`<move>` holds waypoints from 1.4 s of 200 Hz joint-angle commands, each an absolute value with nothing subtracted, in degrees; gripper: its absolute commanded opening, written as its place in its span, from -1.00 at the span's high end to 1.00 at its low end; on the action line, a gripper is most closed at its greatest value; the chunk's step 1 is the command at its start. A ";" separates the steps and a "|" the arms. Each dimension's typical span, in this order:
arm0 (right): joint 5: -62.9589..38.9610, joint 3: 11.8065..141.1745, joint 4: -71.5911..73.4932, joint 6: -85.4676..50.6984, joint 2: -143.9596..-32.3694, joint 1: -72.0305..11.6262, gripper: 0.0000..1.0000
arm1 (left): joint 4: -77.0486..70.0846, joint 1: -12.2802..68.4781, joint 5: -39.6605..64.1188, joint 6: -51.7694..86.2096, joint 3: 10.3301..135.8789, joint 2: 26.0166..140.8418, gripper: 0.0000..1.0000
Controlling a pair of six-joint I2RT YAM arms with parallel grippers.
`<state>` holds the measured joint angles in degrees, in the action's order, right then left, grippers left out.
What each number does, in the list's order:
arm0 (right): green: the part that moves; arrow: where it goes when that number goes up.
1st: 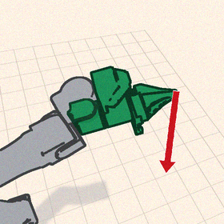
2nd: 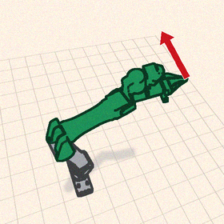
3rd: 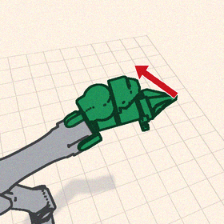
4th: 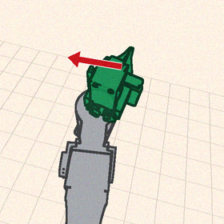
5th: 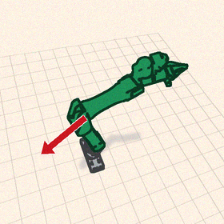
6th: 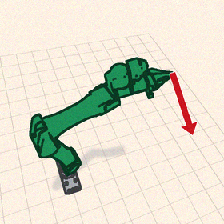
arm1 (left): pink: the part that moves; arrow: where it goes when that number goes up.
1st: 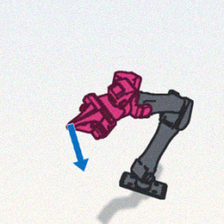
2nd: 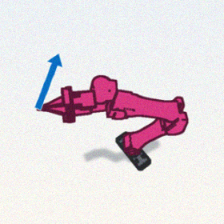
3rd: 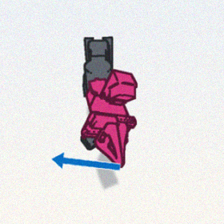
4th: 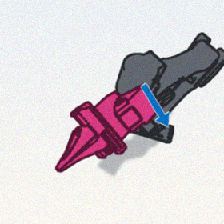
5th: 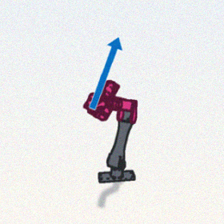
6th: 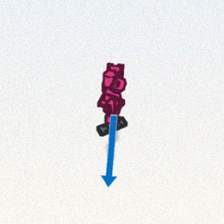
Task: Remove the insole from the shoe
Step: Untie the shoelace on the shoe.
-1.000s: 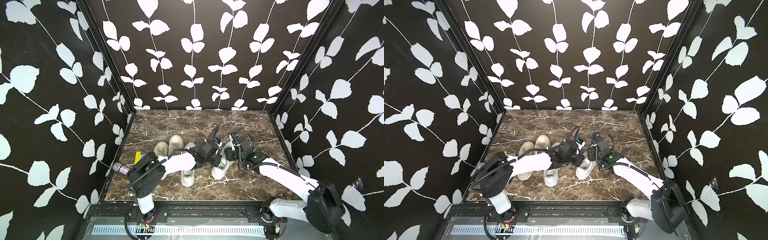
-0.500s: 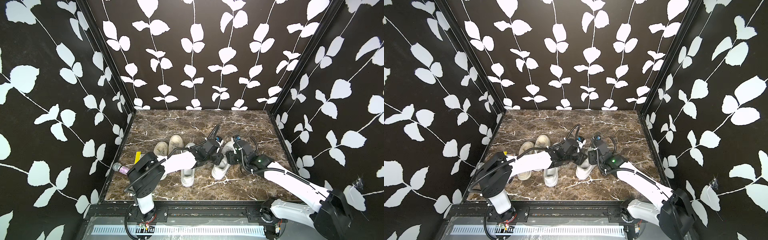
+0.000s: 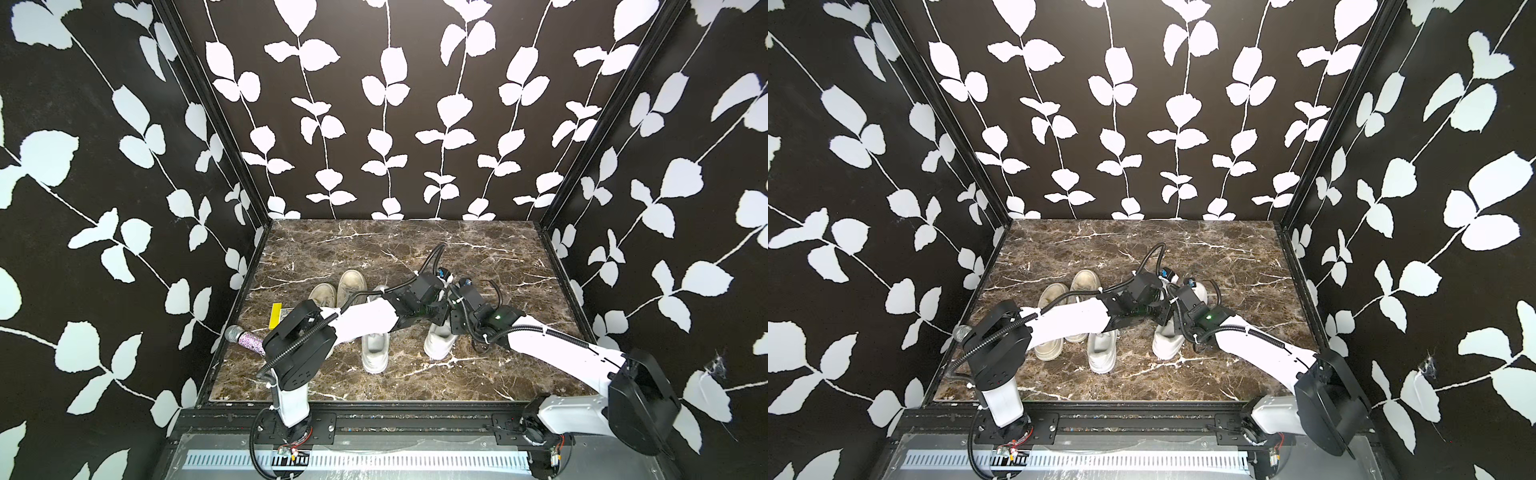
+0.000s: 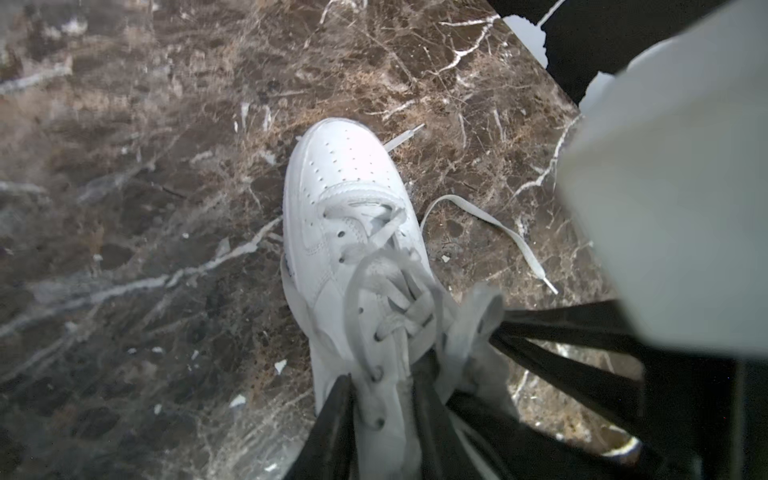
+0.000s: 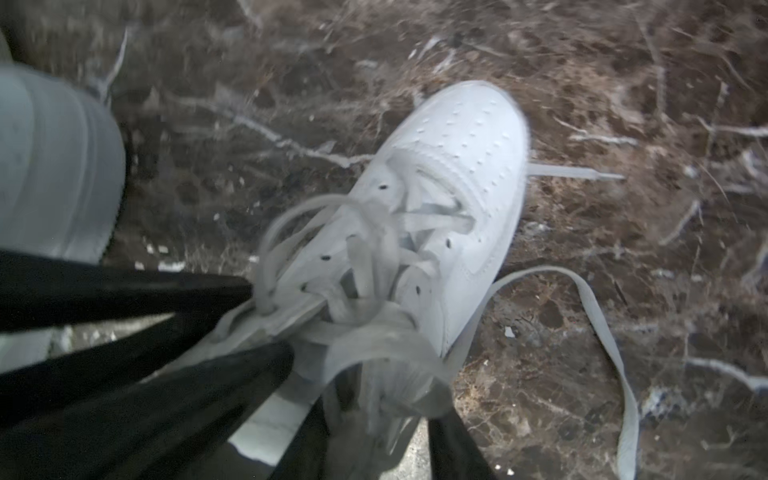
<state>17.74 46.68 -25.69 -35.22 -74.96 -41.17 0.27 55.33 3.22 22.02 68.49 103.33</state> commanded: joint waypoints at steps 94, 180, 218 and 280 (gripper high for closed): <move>17.16 41.77 -24.63 -32.28 -71.89 -34.09 0.66 | 1.38 52.01 1.20 24.59 61.67 98.43 0.98; 5.86 39.02 -22.82 -24.29 -67.77 -39.70 -0.33 | -1.16 54.40 5.67 25.33 63.01 98.11 0.41; 11.76 40.12 -24.33 -25.93 -71.25 -41.20 -0.46 | 1.24 54.40 5.88 22.66 64.05 97.77 0.26; 17.78 41.21 -25.72 -27.01 -73.71 -41.31 -0.61 | 3.95 54.40 5.10 19.83 65.88 98.42 0.16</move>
<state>13.80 40.69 -21.71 -26.70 -71.90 -40.64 0.49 54.28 5.54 21.71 64.07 100.38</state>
